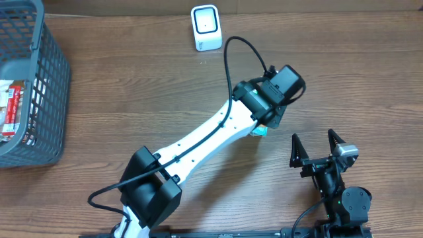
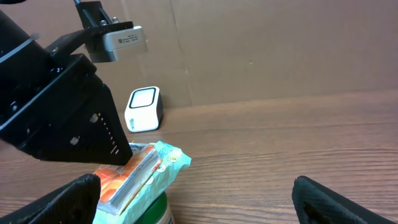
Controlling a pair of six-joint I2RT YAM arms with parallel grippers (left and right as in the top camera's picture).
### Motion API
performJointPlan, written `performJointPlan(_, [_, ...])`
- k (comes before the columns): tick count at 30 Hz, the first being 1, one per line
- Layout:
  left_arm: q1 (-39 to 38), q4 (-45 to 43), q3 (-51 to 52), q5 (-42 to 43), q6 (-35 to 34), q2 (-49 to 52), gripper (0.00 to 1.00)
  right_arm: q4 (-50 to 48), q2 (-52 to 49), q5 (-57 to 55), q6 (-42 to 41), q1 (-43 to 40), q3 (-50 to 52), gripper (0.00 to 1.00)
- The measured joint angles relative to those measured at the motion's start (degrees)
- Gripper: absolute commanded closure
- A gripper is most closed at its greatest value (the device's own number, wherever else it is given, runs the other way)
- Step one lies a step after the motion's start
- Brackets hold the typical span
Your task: Scan the item barcode
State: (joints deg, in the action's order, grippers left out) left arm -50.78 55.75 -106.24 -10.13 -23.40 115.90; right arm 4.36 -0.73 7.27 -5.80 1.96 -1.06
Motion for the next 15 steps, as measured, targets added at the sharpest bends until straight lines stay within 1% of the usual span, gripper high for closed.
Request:
performJointPlan(5, [-0.8,0.0,0.0,-1.7,0.0,0.0,0.76,0.0,0.0,0.0,0.0,0.0,0.0,0.0])
performJointPlan(10, [-0.9,0.5,0.0,-4.6,0.0,0.0,0.75,0.0,0.0,0.0,0.0,0.0,0.0,0.0])
performJointPlan(11, [-0.9,0.5,0.0,-5.3,0.0,0.0,0.72,0.0,0.0,0.0,0.0,0.0,0.0,0.0])
performJointPlan(14, [-0.6,0.8,0.0,-6.0,0.3,0.0,0.57,0.0,0.0,0.0,0.0,0.0,0.0,0.0])
performJointPlan(15, [-0.5,0.9,0.0,-5.9,0.1,0.0,0.49,0.0,0.0,0.0,0.0,0.0,0.0,0.0])
